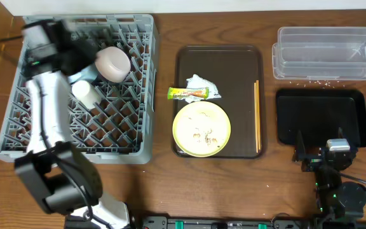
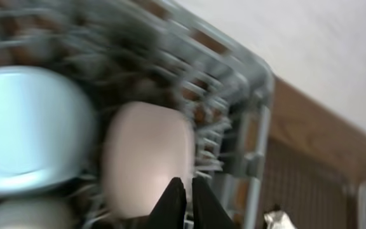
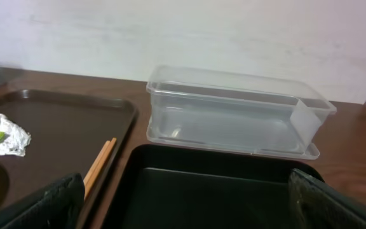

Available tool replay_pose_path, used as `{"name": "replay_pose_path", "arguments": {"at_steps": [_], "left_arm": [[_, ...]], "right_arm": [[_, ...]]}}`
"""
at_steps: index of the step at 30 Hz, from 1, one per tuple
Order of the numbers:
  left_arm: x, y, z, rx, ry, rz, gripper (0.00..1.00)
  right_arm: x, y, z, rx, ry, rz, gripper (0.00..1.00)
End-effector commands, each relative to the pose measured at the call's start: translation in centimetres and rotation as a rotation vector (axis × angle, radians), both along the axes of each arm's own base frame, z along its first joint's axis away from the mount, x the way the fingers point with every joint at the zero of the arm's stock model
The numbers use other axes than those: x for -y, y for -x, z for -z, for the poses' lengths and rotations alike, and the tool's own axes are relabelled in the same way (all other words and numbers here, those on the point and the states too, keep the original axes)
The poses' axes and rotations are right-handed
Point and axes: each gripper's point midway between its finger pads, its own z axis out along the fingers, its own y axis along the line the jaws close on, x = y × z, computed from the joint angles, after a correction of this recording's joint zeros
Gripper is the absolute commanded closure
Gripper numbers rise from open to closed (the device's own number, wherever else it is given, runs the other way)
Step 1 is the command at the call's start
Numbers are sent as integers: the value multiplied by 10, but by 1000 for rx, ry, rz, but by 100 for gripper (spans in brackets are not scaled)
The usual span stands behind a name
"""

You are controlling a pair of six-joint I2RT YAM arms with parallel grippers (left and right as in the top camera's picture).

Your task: Sort waste into correct bins and load items into the dishwasher

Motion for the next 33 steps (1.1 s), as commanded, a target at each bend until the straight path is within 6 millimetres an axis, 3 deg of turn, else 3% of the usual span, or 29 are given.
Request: {"name": "replay_pose_path", "arguments": {"at_steps": [1,7,11,16,25,29,33], "left_arm": [[34,-17,15,-23,-209,85,92],[32,-25,33,-100,-513,-46,92],[35,-28,60,-155,-556,18,92],[21,-27,88,-218,-552,4,92],[-39,-14,78,-249,-579,-236,92],[-50,-8,61,-218,-527,-324,92],[-46,-7,27,-144,-510,-346,92]], "right_arm": [[1,0,0,-1,-12,4,1],[1,0,0,-1,-12,4,1],[1,0,0,-1,-12,4,1],[1,0,0,-1,-12,4,1],[1,0,0,-1,-12,4,1],[1,0,0,-1,-12,4,1],[1,0,0,-1,-13,4,1]]}}
